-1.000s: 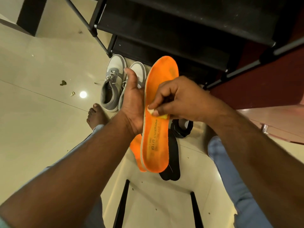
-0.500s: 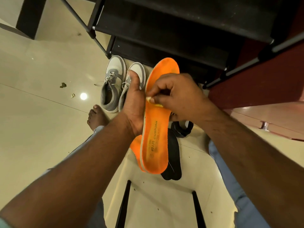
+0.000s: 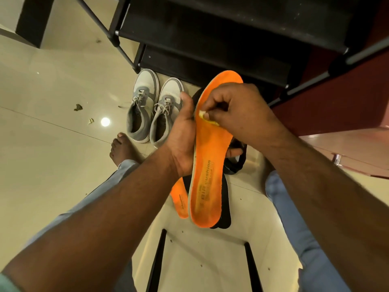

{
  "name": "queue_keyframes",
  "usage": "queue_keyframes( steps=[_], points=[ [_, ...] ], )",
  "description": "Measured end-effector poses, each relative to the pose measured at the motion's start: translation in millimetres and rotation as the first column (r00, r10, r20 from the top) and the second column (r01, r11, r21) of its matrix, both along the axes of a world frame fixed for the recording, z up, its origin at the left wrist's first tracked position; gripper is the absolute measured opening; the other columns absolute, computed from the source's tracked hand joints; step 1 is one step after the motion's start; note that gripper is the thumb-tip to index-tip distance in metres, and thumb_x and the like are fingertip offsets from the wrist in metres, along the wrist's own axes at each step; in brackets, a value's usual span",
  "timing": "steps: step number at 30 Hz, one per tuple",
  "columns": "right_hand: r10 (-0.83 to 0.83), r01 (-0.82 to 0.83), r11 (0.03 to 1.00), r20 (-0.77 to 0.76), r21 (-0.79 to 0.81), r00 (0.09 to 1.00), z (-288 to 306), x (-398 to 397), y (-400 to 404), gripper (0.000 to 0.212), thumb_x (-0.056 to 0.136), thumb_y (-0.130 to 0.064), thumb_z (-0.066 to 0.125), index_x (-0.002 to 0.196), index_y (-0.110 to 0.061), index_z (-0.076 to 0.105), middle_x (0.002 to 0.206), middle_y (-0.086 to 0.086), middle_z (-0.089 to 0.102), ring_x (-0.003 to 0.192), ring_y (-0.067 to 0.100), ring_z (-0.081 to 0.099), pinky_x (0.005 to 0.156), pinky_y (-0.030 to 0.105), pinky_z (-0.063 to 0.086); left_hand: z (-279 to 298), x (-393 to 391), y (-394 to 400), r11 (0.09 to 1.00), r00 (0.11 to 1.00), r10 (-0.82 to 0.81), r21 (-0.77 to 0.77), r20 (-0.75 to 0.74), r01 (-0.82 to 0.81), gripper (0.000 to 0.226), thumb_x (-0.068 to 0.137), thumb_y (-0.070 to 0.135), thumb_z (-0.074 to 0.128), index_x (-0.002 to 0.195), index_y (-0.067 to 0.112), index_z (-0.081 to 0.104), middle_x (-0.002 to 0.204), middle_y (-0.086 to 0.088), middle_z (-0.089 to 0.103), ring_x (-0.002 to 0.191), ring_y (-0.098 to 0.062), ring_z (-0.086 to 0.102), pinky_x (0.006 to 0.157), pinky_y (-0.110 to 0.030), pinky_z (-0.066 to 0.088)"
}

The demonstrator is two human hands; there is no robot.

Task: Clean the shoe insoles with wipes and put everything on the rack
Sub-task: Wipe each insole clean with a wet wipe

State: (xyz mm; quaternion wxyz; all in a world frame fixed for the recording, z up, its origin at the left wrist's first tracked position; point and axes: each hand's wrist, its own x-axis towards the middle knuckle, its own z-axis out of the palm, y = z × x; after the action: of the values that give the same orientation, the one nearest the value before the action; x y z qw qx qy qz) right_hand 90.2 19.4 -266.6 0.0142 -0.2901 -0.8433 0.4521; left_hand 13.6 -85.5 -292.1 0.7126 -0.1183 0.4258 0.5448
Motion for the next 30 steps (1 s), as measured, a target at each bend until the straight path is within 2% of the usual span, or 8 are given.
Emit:
queue_keyframes(
  steps=[3,7,12,17,21,23,26,30],
  points=[
    [-0.018,0.018,1.000,-0.026,0.022,1.000,-0.1,-1.0,0.1,0.011,0.081,-0.011,0.071,0.088,-0.020,0.073,0.087,-0.014,0.066,0.085,-0.001,0.060,0.081,0.017,0.048,0.3,0.9,0.9,1.000,1.000,0.009,0.000,0.016,-0.009,0.084,0.087,0.081,0.015,0.118,0.021,0.064,0.116,-0.016,0.070,0.105,-0.035,0.068,0.085,-0.055,0.055],
    [0.342,-0.303,0.881,0.049,-0.364,0.938,15.2,-1.1,-1.5,0.012,0.078,-0.010,0.074,0.085,-0.020,0.073,0.074,-0.022,0.066,0.076,-0.007,0.063,0.066,0.009,0.048,0.8,-12.0,0.0,0.996,0.995,0.092,-0.021,0.048,-0.091,0.088,0.089,0.079,0.017,0.113,0.009,0.065,0.101,-0.016,0.073,0.088,-0.030,0.073,0.073,-0.041,0.062],
    [-0.033,0.023,0.993,0.082,0.113,0.996,1.6,-2.0,-4.8,0.010,0.086,-0.015,0.067,0.094,-0.020,0.071,0.086,-0.022,0.056,0.081,-0.003,0.053,0.073,0.015,0.045,3.4,-0.9,1.8,0.998,0.998,0.058,-0.026,-0.018,-0.058,0.083,0.091,0.076,0.014,0.119,0.015,0.062,0.100,-0.016,0.074,0.083,-0.029,0.074,0.065,-0.040,0.062],
    [0.327,-0.260,0.886,0.119,-0.385,0.938,10.7,0.3,0.9,0.010,0.080,-0.012,0.074,0.085,-0.021,0.073,0.075,-0.019,0.067,0.078,-0.003,0.065,0.066,0.011,0.050,-0.7,-9.3,0.1,0.993,0.995,0.098,-0.059,-0.007,-0.098,0.086,0.091,0.078,0.018,0.116,0.011,0.065,0.104,-0.016,0.073,0.091,-0.030,0.073,0.074,-0.041,0.062],
    [0.008,-0.008,1.000,0.088,-0.003,0.996,-1.5,-2.4,-3.4,0.010,0.083,-0.015,0.070,0.091,-0.021,0.072,0.084,-0.018,0.062,0.075,-0.003,0.058,0.066,0.011,0.045,2.4,-6.2,0.7,0.997,0.996,0.067,-0.044,-0.062,-0.069,0.082,0.092,0.076,0.013,0.113,0.015,0.064,0.096,-0.014,0.075,0.081,-0.027,0.075,0.065,-0.037,0.062],
    [0.023,-0.018,0.998,0.086,-0.060,0.996,-1.4,1.9,4.1,0.011,0.083,-0.013,0.071,0.092,-0.019,0.072,0.082,-0.020,0.062,0.070,-0.006,0.059,0.060,0.004,0.042,3.4,-3.8,1.8,0.997,0.996,0.071,-0.038,-0.051,-0.073,0.083,0.092,0.075,0.012,0.113,0.014,0.064,0.095,-0.014,0.075,0.080,-0.026,0.075,0.063,-0.036,0.061],
    [0.326,-0.273,0.910,0.135,-0.311,0.936,6.5,6.6,12.4,0.012,0.077,-0.012,0.076,0.088,-0.018,0.074,0.075,-0.021,0.066,0.073,-0.008,0.063,0.066,0.008,0.047,1.9,-13.2,0.2,0.997,0.997,0.062,-0.041,-0.051,-0.064,0.088,0.090,0.078,0.010,0.117,0.013,0.064,0.107,-0.014,0.074,0.092,-0.029,0.073,0.072,-0.039,0.062],
    [0.060,-0.055,0.998,0.107,-0.043,0.992,-2.0,4.2,6.2,0.012,0.082,-0.011,0.072,0.089,-0.020,0.071,0.086,-0.017,0.061,0.082,0.001,0.062,0.080,0.028,0.056,-0.1,-17.0,0.7,0.996,0.995,0.061,-0.058,-0.073,-0.065,0.087,0.089,0.078,0.010,0.116,0.015,0.064,0.106,-0.015,0.074,0.087,-0.029,0.074,0.069,-0.040,0.062]
  ],
)
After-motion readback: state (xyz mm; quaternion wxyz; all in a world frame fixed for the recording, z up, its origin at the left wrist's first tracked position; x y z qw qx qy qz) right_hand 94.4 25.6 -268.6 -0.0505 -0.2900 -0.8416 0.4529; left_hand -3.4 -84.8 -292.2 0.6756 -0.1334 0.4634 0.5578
